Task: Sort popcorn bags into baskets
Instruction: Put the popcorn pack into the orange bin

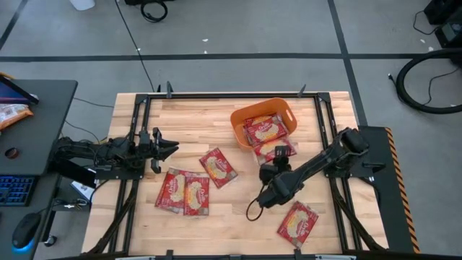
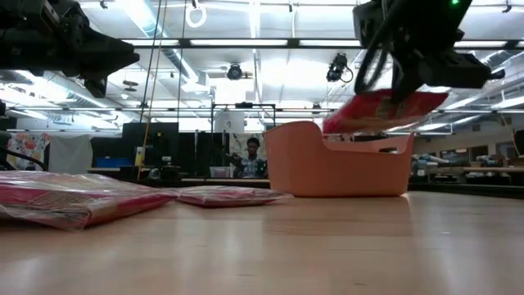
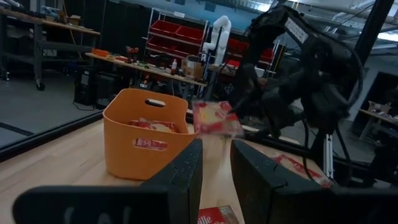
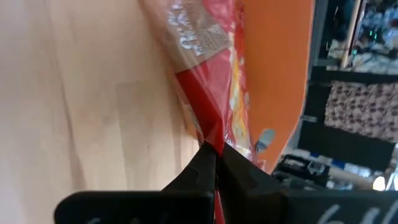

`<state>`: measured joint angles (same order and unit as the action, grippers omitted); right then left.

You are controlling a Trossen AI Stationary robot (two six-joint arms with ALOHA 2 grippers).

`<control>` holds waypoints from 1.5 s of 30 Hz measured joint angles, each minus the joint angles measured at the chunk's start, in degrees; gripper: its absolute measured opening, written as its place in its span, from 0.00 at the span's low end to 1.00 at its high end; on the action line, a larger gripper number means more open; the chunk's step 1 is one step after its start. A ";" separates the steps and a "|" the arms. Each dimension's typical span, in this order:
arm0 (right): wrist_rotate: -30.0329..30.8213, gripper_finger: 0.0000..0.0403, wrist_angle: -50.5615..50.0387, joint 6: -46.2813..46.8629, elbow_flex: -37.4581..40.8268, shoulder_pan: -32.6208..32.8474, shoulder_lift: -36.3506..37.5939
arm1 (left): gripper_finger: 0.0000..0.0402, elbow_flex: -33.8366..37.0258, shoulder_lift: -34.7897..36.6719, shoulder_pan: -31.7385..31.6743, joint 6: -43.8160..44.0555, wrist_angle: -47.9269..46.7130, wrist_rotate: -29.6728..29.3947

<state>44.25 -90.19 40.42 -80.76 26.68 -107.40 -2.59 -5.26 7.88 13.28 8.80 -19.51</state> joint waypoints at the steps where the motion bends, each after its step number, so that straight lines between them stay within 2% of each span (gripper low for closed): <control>1: 0.29 0.02 0.29 0.64 0.34 -0.48 1.08 | 0.22 0.00 0.00 0.00 0.00 -0.09 0.00; 7: 4.36 0.02 0.16 2.75 2.83 -3.15 7.56 | 0.22 0.00 0.00 0.00 -0.20 0.13 -0.03; 11: 8.40 0.03 0.83 0.63 4.88 -5.19 10.35 | 0.22 0.00 0.00 0.02 -0.20 0.13 -0.33; 16: 11.13 0.03 8.17 -9.97 9.27 -7.45 11.74 | 0.22 0.00 0.00 0.00 -0.24 0.13 -0.37; 26: 10.63 0.03 26.28 -26.85 18.21 -15.70 12.68 | 0.22 -0.01 0.00 0.02 -0.37 0.15 -0.39; 31: 8.71 0.06 35.81 -34.41 19.19 -20.32 12.68 | 0.22 0.00 0.00 0.00 -0.37 0.15 -0.42; 35: 0.14 0.11 40.48 -37.11 19.24 -24.16 12.68 | 0.22 0.00 0.00 0.02 -0.37 0.15 -0.42; 39: -5.25 0.21 40.64 -37.88 19.15 -26.31 12.68 | 0.22 0.00 0.00 0.00 -0.37 0.12 -0.42; 45: -4.83 0.29 35.02 -37.94 14.84 -24.17 12.68 | 0.22 0.00 0.00 0.01 -0.46 0.00 -0.44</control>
<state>39.42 -55.17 2.48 -65.92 2.51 -94.72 -2.59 -5.26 7.89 12.82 8.80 -19.94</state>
